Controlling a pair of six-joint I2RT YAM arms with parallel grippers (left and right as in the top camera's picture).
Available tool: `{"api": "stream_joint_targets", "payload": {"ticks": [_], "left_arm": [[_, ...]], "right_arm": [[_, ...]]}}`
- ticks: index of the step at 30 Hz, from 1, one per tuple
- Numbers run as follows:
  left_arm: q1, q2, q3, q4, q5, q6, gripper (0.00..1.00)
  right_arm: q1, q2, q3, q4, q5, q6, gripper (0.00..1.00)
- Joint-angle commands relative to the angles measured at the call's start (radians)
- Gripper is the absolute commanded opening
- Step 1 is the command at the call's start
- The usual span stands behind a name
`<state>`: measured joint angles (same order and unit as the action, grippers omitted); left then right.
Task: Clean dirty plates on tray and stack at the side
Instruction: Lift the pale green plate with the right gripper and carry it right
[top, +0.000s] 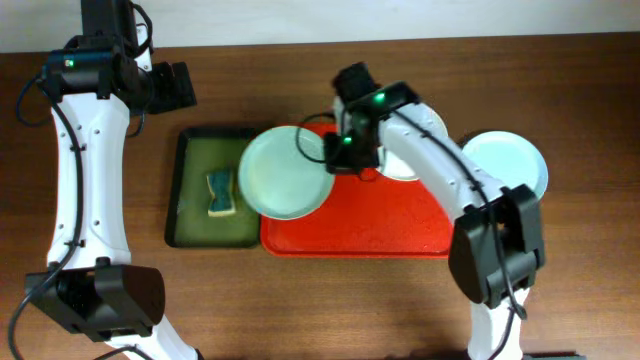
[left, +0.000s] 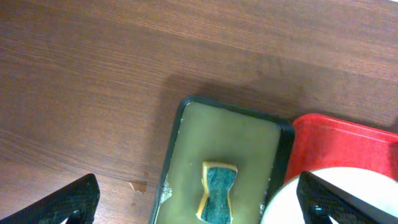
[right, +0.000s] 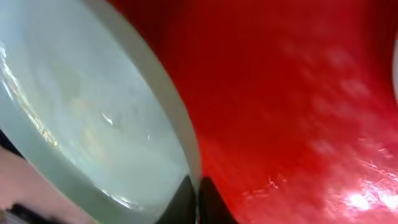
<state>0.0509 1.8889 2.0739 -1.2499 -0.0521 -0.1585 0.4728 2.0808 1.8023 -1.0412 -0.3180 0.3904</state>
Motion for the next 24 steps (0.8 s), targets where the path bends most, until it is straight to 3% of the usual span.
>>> {"api": "stream_joint_targets", "payload": {"ticks": [1, 3, 6, 10, 17, 24], "left_arm": [[0.000, 0.000, 0.006, -0.001, 0.004, -0.012, 0.99], [0.000, 0.000, 0.006, -0.001, 0.004, -0.012, 0.99], [0.000, 0.000, 0.006, -0.001, 0.004, -0.012, 1.00], [0.000, 0.000, 0.006, -0.001, 0.004, -0.012, 0.99], [0.000, 0.000, 0.006, -0.001, 0.004, -0.012, 1.00], [0.000, 0.000, 0.006, -0.001, 0.004, -0.012, 0.99]], "right_arm": [[0.128, -0.012, 0.018, 0.125, 0.202, 0.064, 0.04], [0.229, -0.012, 0.018, 0.180, 0.412, 0.062, 0.04], [0.313, -0.016, 0.077, 0.188, 0.508, -0.042, 0.04], [0.443, -0.017, 0.226, 0.051, 0.773, -0.117, 0.04], [0.666, -0.020, 0.233, 0.030, 1.359, -0.177, 0.04], [0.672, -0.021, 0.233, 0.115, 1.426, -0.177, 0.04]]}}
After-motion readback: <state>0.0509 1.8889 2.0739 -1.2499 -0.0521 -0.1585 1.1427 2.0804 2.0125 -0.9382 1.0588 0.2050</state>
